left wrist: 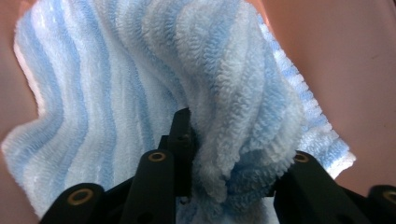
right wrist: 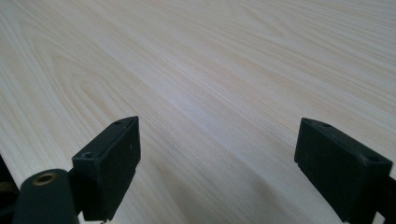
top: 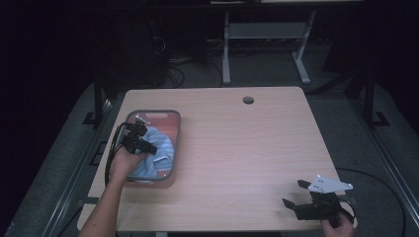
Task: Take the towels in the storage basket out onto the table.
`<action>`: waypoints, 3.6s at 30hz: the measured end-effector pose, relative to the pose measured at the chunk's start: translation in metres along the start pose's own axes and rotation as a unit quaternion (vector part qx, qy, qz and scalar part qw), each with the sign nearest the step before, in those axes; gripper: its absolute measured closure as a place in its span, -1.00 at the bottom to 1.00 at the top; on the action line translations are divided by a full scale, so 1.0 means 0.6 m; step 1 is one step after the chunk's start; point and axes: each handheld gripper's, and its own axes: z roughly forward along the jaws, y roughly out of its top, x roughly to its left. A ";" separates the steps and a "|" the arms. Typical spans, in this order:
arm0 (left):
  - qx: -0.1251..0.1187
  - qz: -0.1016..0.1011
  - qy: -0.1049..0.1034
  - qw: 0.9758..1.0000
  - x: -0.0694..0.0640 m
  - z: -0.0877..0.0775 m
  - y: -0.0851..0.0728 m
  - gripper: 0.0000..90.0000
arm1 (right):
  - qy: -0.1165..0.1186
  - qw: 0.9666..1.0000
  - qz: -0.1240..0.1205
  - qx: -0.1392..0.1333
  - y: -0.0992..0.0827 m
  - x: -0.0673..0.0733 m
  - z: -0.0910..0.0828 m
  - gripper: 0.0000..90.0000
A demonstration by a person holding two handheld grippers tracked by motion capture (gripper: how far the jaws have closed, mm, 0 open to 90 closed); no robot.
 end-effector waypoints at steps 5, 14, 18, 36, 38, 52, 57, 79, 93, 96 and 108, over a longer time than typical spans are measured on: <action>-0.007 0.001 -0.020 1.000 0.006 -0.006 -0.005 0.56 | -0.001 1.000 -0.001 -0.001 0.001 0.000 0.001 -0.69; -0.032 -0.008 -0.063 0.997 0.014 -0.024 -0.016 0.64 | 0.002 1.000 0.010 -0.010 0.001 -0.002 0.000 -0.69; -0.058 -0.014 -0.081 0.995 0.015 -0.040 -0.020 0.65 | 0.001 1.000 0.012 -0.013 0.001 -0.003 -0.001 -0.69; -0.130 -0.038 -0.136 0.981 0.020 -0.091 -0.026 0.66 | -0.004 1.000 0.013 -0.018 0.001 -0.006 -0.007 -0.69; -0.136 -0.035 -0.136 0.981 0.018 -0.099 -0.024 0.66 | -0.004 1.000 0.010 -0.018 0.002 -0.006 -0.007 -0.69; -0.158 -0.042 -0.166 0.972 0.016 -0.123 -0.018 0.65 | -0.004 1.000 0.014 -0.018 0.003 -0.004 -0.004 -0.69; -0.172 -0.054 -0.179 0.967 0.020 -0.129 -0.017 0.65 | -0.006 1.000 0.012 -0.017 0.003 -0.005 -0.002 -0.70; -0.197 -0.028 -0.186 0.962 -0.016 -0.192 0.016 0.65 | -0.012 1.000 0.020 -0.019 0.001 -0.012 -0.005 -0.69; -0.214 -0.015 -0.196 0.957 -0.035 -0.229 0.032 0.65 | -0.014 1.000 0.018 -0.021 0.002 -0.014 -0.007 -0.69; -0.218 -0.013 -0.197 0.956 -0.044 -0.234 0.038 0.65 | -0.014 1.000 0.018 -0.021 0.002 -0.014 -0.006 -0.69; -0.207 0.017 -0.198 0.958 -0.099 -0.230 0.073 0.65 | -0.013 0.999 0.016 -0.024 0.003 -0.015 -0.007 -0.69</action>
